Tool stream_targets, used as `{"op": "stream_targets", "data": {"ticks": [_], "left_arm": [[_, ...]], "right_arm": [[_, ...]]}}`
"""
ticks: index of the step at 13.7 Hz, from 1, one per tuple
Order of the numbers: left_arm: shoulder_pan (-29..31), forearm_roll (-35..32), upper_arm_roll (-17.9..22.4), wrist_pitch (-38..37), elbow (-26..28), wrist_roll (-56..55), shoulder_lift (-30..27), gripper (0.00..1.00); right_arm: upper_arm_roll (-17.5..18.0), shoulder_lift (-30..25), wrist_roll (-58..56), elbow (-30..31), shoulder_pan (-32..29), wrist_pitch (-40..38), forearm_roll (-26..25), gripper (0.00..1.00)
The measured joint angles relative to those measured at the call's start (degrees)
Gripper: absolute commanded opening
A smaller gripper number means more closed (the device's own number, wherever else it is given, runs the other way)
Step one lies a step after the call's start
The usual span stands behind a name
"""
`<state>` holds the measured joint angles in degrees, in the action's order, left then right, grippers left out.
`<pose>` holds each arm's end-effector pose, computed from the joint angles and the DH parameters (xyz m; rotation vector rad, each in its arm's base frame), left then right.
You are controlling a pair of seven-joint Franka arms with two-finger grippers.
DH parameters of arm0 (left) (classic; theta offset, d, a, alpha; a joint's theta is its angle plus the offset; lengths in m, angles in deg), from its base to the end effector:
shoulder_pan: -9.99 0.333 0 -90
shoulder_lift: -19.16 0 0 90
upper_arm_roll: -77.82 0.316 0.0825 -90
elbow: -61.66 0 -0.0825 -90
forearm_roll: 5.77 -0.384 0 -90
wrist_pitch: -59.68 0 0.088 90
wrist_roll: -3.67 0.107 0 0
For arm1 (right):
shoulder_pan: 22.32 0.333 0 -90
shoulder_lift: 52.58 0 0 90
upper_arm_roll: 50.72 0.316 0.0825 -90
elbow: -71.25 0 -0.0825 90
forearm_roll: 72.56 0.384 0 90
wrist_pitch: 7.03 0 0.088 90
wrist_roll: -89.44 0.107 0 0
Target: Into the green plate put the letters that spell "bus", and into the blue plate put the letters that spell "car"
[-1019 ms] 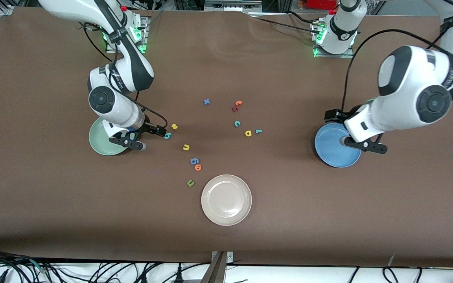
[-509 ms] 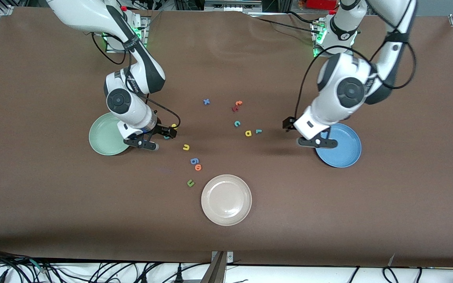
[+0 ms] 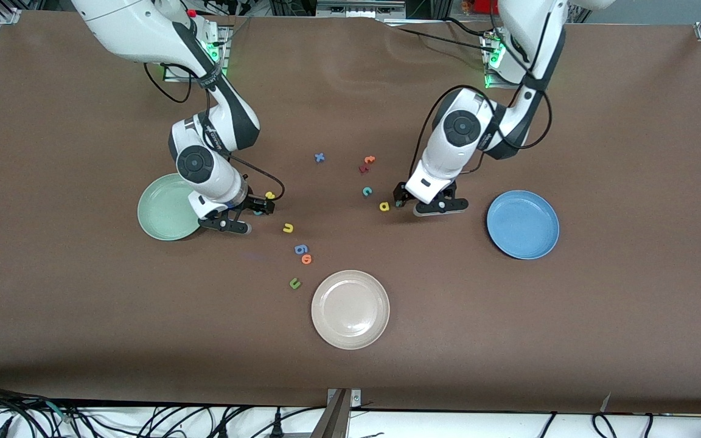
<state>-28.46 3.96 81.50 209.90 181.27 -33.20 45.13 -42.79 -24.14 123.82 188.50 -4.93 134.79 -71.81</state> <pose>0.4898 -0.3358 0.2118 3.0304 0.2628 0.0472 0.5325 0.2515 0.1909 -3.0926 0.2839 0.1425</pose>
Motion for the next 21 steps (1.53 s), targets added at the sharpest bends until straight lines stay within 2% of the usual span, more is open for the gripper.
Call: {"op": "stream_targets", "data": {"ticks": [4, 10, 13, 18, 21], "left_arm": [[-1.61, -0.01, 0.02, 3.06, -0.21, -2.0, 3.95, 0.99], [-2.28, -0.01, 0.08, 3.06, -0.39, -2.22, 4.63, 0.96], [-2.83, -0.96, 0.11, 1.3, -1.12, -2.38, 4.82, 0.96], [-2.93, -4.53, 0.11, -1.66, -2.76, -5.17, 5.36, 0.82], [-3.12, -4.56, 0.12, -1.79, -2.77, -5.58, 5.83, 0.79]], "right_arm": [[0.04, 0.84, -0.04, 0.0, 1.07, 1.03, -0.04, 0.71], [0.02, 1.6, -0.04, 0.0, 1.17, 1.59, -0.04, 0.27], [0.02, 1.65, -0.04, -0.02, 1.17, 1.63, -0.06, 0.15], [0.01, 1.63, -0.08, -0.14, 1.17, 1.64, -0.07, 0.13], [-0.49, -0.21, -0.15, -0.81, 1.17, -0.39, -0.1, 0.13]]}}
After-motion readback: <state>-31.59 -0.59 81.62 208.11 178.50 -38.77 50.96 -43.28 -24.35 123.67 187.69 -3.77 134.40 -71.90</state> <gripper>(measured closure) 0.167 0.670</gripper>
